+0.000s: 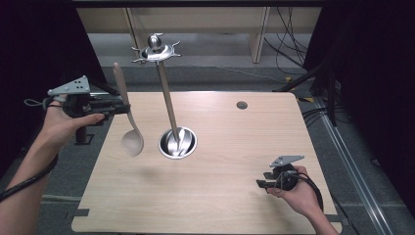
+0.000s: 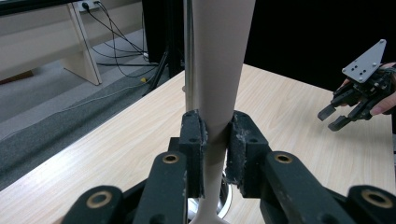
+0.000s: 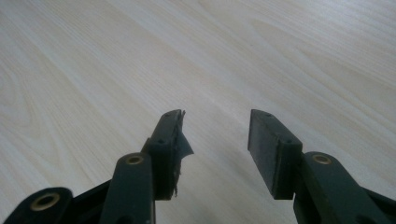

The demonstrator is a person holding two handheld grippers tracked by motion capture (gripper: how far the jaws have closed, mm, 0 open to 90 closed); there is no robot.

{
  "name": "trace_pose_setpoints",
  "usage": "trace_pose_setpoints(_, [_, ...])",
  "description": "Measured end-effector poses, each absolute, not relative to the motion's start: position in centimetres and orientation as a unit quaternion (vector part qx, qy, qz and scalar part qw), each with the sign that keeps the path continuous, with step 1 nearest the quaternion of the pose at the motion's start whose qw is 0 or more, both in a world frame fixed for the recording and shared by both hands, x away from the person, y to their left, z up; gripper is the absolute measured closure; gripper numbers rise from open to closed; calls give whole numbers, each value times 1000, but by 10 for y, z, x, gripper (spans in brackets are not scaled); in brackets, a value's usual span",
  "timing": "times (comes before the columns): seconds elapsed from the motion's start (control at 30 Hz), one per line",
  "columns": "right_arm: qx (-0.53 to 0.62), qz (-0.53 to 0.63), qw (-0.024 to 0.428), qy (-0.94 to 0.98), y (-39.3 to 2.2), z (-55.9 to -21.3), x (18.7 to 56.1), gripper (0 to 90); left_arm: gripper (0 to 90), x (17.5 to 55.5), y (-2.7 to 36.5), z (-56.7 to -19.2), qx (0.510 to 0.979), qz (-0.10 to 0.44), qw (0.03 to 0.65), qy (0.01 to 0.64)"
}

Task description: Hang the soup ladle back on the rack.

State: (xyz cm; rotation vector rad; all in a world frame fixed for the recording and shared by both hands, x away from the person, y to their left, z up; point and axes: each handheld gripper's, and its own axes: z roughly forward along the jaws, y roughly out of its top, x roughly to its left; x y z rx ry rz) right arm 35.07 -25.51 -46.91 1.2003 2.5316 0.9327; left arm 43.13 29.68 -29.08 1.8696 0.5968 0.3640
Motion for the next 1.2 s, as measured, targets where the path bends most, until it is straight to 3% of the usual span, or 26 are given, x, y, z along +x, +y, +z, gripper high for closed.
trace_pose_setpoints(1.2, [406, 313, 92, 853, -255, -469, 351, 554, 755, 444, 285, -280, 796, 132, 538, 245])
